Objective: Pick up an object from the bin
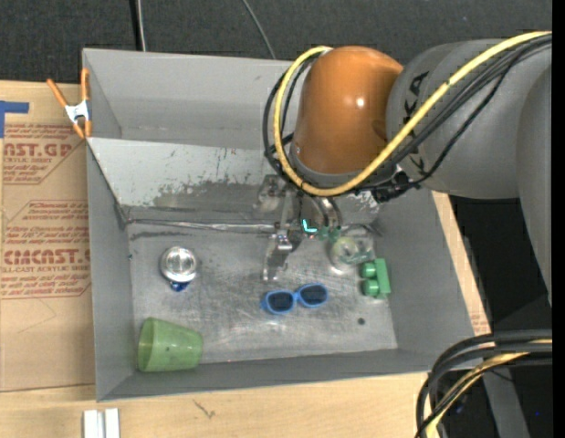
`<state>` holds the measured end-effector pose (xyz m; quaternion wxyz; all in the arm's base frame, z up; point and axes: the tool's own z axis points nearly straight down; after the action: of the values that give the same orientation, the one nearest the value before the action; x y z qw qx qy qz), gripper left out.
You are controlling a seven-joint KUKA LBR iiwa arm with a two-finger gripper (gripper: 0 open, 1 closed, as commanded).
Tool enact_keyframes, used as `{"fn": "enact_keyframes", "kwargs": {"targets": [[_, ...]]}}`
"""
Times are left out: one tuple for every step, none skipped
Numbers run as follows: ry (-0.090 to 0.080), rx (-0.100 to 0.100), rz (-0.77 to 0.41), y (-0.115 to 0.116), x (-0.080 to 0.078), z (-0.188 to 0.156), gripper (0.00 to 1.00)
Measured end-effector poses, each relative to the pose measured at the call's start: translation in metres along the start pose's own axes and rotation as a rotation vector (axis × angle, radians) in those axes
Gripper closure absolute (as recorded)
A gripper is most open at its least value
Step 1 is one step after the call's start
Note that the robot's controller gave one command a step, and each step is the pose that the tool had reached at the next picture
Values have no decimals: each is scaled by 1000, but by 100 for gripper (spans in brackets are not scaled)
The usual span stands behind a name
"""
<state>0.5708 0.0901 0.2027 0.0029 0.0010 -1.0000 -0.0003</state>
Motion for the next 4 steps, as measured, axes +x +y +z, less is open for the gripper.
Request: {"fn": "enact_keyframes", "kwargs": {"targets": [[-22, -3, -159, -81, 45, 129, 0], [-7, -1, -9, -75, 63, 103, 0], [-4, -1, 83, -83, 70, 104, 0], [-9, -3, 211, -86, 57, 130, 0]]}}
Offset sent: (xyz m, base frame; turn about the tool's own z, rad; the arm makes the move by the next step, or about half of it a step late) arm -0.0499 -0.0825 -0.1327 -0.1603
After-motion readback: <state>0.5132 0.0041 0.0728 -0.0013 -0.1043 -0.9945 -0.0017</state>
